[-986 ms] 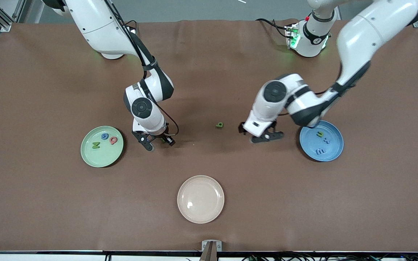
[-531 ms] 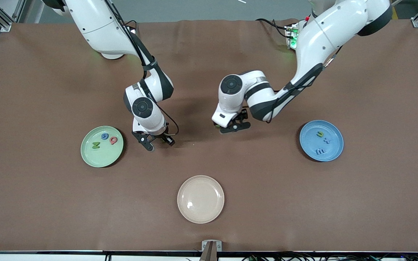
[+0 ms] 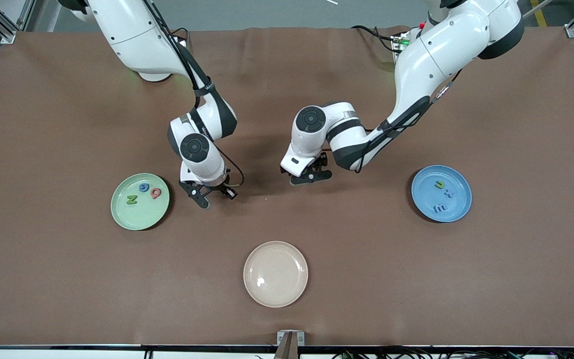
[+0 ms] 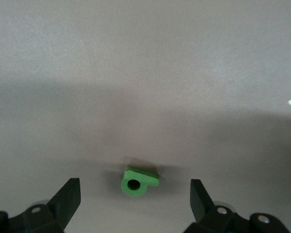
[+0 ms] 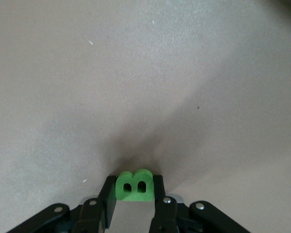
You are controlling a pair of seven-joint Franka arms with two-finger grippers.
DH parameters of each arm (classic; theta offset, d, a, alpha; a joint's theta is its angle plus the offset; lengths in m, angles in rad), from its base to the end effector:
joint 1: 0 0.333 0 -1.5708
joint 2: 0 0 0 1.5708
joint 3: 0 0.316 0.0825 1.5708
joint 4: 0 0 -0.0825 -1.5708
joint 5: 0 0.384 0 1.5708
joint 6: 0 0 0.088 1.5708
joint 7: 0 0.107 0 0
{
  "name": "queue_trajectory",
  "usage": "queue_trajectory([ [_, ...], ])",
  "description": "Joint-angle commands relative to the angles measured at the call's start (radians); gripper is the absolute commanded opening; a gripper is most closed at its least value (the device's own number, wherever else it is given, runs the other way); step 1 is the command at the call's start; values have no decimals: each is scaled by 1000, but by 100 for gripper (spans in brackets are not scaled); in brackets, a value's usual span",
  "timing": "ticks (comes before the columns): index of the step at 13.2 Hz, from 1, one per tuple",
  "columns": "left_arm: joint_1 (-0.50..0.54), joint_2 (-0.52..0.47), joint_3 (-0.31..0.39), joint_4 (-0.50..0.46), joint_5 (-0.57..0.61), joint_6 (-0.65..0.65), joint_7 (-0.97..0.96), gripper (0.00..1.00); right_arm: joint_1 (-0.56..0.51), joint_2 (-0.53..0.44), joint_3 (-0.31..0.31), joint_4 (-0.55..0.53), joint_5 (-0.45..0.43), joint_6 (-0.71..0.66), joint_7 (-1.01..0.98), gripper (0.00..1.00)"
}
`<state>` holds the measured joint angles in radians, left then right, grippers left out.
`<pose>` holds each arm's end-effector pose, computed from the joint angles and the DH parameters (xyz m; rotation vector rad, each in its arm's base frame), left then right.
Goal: Sort upper and lower case letters into plates
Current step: 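Grasp the green B with the right gripper while the left gripper reaches a letter, then carry the B to the green plate while the left gripper grasps the green letter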
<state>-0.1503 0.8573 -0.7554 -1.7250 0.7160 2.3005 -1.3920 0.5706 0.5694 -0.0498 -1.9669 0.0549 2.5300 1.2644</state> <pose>0.4571 -0.4802 0.1890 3.0960 0.2671 -0.0212 0.5322 0.3054 0.1787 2.9041 -1.1952 -0.0106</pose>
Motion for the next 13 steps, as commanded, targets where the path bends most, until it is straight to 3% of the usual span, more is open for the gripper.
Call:
queue_trajectory([
  [1, -84, 11, 68, 48, -9, 7, 4, 97, -32, -5, 2, 31, -21, -58, -32, 0],
  [4, -95, 19, 73, 48, -7, 23, 2, 86, -92, -37, 2, 121, -21, -248, -161, 0],
  [6, -94, 19, 73, 47, -6, 23, 2, 77, -164, -72, 2, 137, -20, -322, -369, 1],
  [13, -92, 17, 93, 48, 8, 27, 18, 67, -414, -88, 7, 123, -4, -355, -997, 3],
])
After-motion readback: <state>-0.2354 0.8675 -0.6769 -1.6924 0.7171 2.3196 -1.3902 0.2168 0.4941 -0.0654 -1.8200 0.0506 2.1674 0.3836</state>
